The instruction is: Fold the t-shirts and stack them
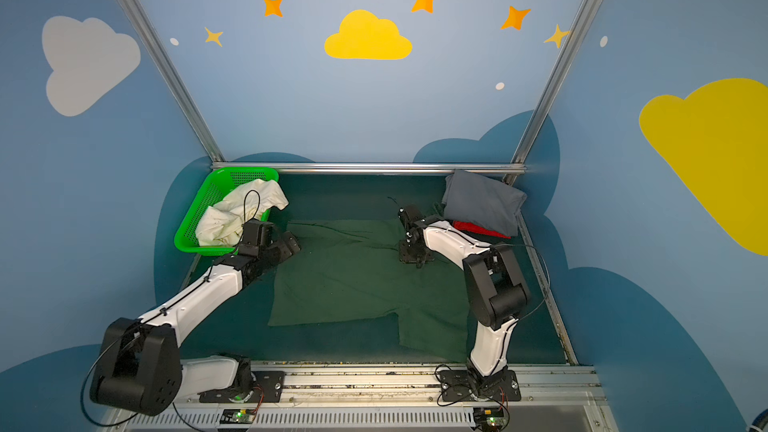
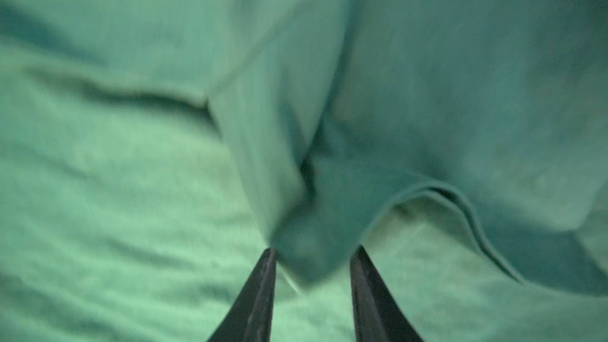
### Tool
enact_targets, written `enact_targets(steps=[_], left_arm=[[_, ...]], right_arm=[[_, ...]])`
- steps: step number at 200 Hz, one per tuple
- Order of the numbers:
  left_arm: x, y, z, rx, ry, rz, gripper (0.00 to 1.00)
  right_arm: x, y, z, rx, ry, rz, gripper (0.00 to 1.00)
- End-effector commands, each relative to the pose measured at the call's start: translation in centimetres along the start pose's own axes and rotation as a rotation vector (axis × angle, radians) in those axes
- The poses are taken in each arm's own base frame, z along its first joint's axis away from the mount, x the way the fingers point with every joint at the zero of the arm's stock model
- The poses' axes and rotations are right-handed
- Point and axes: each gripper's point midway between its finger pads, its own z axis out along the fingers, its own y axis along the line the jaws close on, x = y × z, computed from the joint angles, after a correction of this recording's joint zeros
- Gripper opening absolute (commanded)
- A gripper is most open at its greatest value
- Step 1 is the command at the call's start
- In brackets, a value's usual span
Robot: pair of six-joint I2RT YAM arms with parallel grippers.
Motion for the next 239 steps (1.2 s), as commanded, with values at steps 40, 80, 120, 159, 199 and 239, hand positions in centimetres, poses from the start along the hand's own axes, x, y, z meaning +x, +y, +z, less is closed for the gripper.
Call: enact_targets(steps=[40, 80, 120, 159, 199, 239], left_arm=[[-2.5, -2.6, 1.3, 0.045, -0.034, -0.004, 1.00], [-3.5, -2.9, 3.1, 0.000, -0.035, 0.036, 1.00], [-5.3, -1.9, 5.6, -0.151, -0.037, 0.119, 1.00], [-5.9, -1.6, 8.7, -0.241, 0.064, 0.156, 0.97], [-4.5, -1.2, 10.6, -0.258, 0.164, 0.163, 0.86], [-3.1, -1.4, 11.5, -0.232, 0.224, 0.160, 0.72]], right_arm=[[1.6, 1.9, -4.8, -0.146, -0.057, 0.021, 0.55], [-2.0, 1.0, -6.4, -0.134, -0.140, 0.058, 0.84], [-6.3, -1.8, -5.4, -0.084, -0.161, 0.124, 0.88], [-8.7, -3.0, -4.6, -0.054, -0.161, 0.119, 0.88], [-9.1, -3.7, -4.1, -0.065, -0.150, 0.125, 0.88], [-8.8, -4.1, -3.3, -0.100, -0.119, 0.130, 0.88]])
